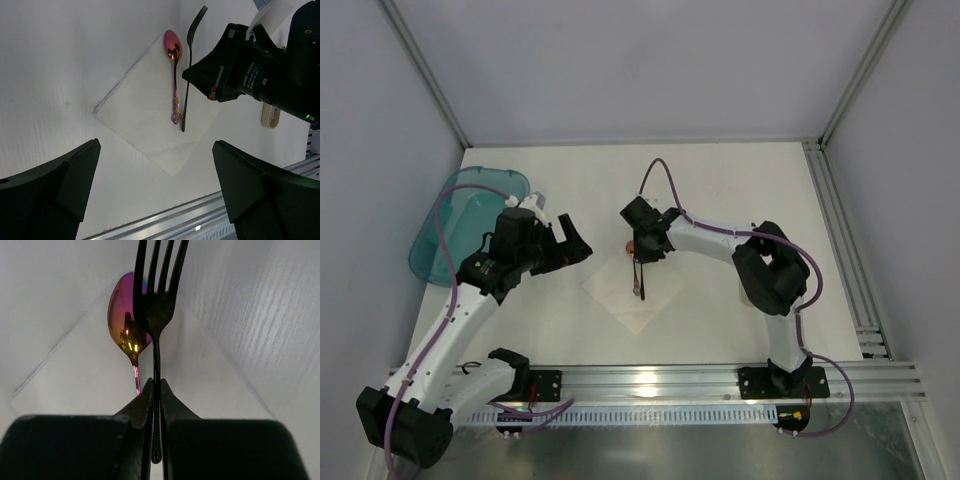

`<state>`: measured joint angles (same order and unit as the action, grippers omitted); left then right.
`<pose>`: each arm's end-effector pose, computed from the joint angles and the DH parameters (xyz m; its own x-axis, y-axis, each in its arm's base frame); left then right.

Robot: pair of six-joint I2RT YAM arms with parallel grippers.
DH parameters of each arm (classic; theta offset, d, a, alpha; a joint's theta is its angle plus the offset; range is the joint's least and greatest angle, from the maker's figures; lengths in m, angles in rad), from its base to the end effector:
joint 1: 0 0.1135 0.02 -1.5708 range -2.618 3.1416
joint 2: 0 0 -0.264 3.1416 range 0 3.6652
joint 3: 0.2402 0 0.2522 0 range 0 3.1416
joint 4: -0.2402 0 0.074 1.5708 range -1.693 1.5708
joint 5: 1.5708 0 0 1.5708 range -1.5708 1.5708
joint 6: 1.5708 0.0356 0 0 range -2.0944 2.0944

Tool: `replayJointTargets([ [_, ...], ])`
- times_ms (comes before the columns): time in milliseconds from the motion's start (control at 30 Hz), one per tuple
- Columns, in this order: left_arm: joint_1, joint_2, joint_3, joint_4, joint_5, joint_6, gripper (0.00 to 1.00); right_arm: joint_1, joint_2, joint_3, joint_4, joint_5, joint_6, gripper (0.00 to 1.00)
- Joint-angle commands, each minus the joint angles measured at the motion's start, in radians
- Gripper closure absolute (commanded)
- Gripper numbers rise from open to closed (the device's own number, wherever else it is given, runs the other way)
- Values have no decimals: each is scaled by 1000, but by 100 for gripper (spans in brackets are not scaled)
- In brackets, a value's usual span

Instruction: Place the utensils on the paper napkin and roll it up

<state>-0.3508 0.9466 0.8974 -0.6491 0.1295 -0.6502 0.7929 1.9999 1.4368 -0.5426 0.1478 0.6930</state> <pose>0.1835 -0.0720 0.3053 -0.7431 -0.3673 -0.5594 -0.0203 0.8479 -0.5297 0.2971 0.2941 0.1759 -0.9031 -0.0163 -0.4291 -0.1057 0.9770 0.1853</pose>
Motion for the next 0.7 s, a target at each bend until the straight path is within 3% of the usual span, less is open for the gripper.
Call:
replayJointTargets([
  [0,6,-20,3,5,-11,6,0,11,-1,27,7,32,22,96],
  [667,6,-19,-6,12,-7,-3,1,26,22,16,4,49,39,92],
])
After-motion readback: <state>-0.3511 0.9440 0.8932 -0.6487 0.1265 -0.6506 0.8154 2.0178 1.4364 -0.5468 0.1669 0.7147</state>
